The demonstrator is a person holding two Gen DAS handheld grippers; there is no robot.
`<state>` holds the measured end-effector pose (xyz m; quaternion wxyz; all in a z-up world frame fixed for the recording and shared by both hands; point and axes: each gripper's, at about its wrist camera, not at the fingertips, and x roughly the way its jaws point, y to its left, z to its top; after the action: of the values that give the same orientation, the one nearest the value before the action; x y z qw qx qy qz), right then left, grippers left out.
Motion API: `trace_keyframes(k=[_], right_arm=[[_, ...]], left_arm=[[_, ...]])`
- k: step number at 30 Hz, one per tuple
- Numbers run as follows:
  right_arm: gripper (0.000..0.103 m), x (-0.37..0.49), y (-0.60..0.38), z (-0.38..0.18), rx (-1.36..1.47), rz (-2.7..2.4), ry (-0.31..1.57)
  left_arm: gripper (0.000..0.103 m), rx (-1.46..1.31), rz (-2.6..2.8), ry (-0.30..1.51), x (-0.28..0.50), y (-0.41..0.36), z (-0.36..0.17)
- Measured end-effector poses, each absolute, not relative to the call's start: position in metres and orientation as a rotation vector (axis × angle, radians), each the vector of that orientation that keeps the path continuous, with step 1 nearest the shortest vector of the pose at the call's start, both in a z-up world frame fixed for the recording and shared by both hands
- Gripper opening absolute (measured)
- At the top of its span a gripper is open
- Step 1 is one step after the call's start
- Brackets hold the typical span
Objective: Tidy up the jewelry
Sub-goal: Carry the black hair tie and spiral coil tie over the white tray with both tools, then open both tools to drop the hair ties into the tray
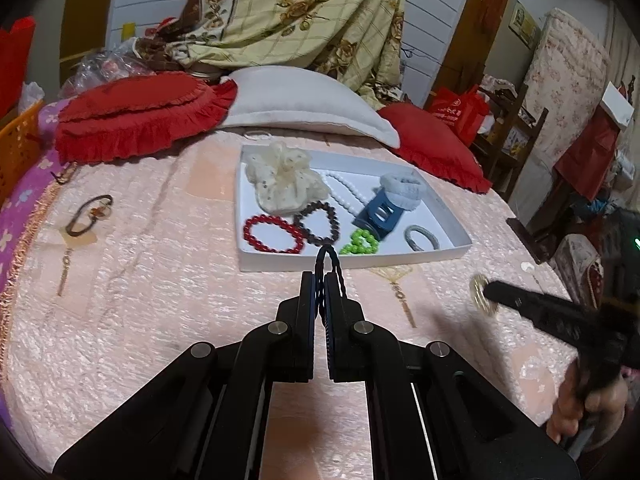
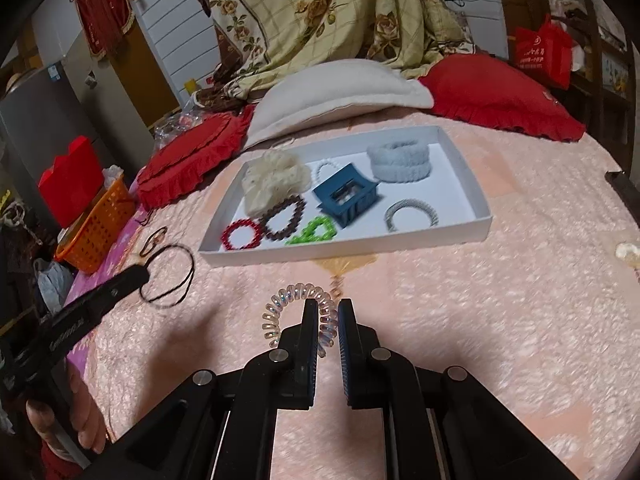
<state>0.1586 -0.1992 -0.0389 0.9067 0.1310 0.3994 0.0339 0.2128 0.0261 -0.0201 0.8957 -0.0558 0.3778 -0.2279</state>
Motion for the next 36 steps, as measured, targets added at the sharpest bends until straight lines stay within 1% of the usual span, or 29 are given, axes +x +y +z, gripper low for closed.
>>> trace_keyframes(k=[5,11,16,19,25,31,33,34,35,36], right_arm=[[0.009,0.182,-0.224,-0.034,0.231,0.022,0.813],[0.009,0.225,-0.265,-0.035,0.249,-0.007,0.816],[0.009,0.268,-0.296,-0.056,0.297,-0.003,0.875],[0.009,0.291,-0.306,-0.069,0.294,-0.001,0.903],[0.009,0.321,-0.317,-0.087,0.268,-0.011,0.924],[0.009,0.334,-0.326,-0.097,0.315,0.002,0.942],[0.009,0.334,-0.328,-0.097,0.328,0.008,0.945],[0.009,0.334,-0.327,-0.097,0.324,0.007,0.947],[0.009,0.333,-0.326,-0.096,0.315,0.004,0.948],[0.009,0.333,-0.324,-0.096,0.301,0.0,0.95]], left_arm=[[0.003,-0.114,-0.526,0.796,0.214,0.006,-0.011],[0.003,-0.084,-0.599,0.833,0.236,-0.048,-0.006],[0.003,-0.018,-0.625,0.874,0.264,-0.11,-0.021],[0.003,0.027,-0.614,0.895,0.279,-0.135,-0.032],[0.003,0.083,-0.576,0.922,0.306,-0.162,-0.049],[0.004,0.114,-0.572,0.932,0.309,-0.17,-0.061],[0.007,0.123,-0.573,0.932,0.308,-0.171,-0.062],[0.013,0.128,-0.574,0.932,0.307,-0.171,-0.061],[0.023,0.129,-0.574,0.932,0.306,-0.171,-0.061],[0.029,0.124,-0.571,0.929,0.304,-0.17,-0.059]])
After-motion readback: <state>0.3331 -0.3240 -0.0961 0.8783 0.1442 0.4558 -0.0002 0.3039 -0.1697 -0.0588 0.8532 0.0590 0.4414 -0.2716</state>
